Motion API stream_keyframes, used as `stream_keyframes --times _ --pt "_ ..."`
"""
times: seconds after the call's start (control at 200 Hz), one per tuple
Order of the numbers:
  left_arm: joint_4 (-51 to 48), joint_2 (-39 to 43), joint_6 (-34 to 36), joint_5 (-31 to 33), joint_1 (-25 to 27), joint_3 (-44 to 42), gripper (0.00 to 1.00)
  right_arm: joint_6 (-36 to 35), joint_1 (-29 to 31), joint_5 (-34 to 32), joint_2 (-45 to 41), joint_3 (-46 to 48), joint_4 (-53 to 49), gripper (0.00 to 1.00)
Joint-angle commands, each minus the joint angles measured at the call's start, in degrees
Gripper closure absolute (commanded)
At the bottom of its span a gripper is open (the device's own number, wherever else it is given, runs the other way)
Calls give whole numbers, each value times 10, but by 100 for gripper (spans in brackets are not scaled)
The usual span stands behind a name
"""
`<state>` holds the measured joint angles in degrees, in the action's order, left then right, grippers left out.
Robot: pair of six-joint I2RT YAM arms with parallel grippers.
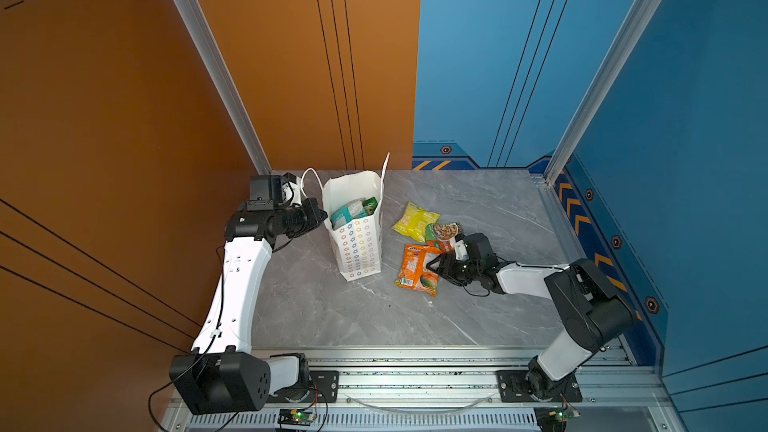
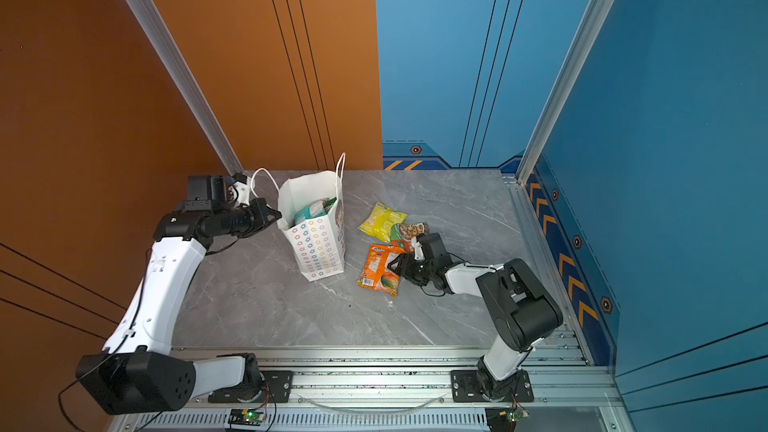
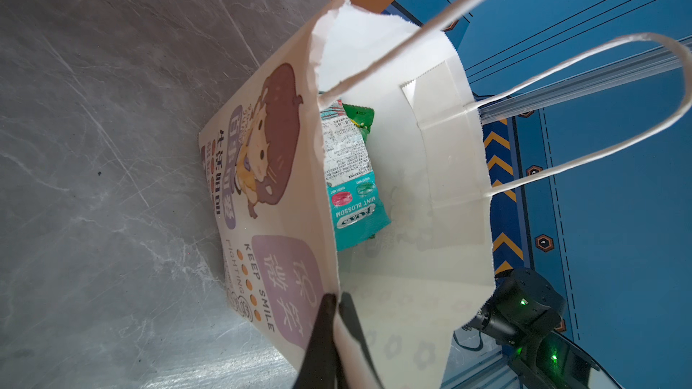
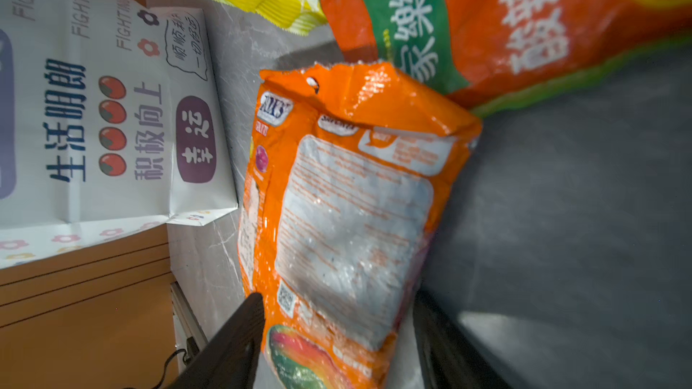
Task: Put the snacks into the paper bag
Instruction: 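Lower the right gripper and grasp the orange Fox's Fruits packet, then lift the orange packet and carry it over the bag with the right gripper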
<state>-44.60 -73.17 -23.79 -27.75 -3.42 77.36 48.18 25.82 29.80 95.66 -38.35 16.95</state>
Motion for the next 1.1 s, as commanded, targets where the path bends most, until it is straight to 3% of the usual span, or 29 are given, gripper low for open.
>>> stream_keyframes --times 0.0,0.145,0.27,0.475,0.611,0.876,1.096 --pt "5 9 1 -18 3 0 99 56 5 1 28 18 64 35" --pt "5 10 1 -18 3 0 99 100 10 -8 65 20 113 35" --pt "6 11 2 -17 2 1 99 130 12 -11 93 21 160 42" --pt "5 14 1 -16 2 -2 100 132 9 -12 92 7 166 82" --pt "5 12 1 -17 2 -2 99 111 8 -9 62 -7 129 100" --pt "5 11 2 -17 1 -1 99 72 9 -12 -36 -58 22 100" --pt "5 13 4 -18 0 -4 99 -10 11 -43 -120 -173 -155 100"
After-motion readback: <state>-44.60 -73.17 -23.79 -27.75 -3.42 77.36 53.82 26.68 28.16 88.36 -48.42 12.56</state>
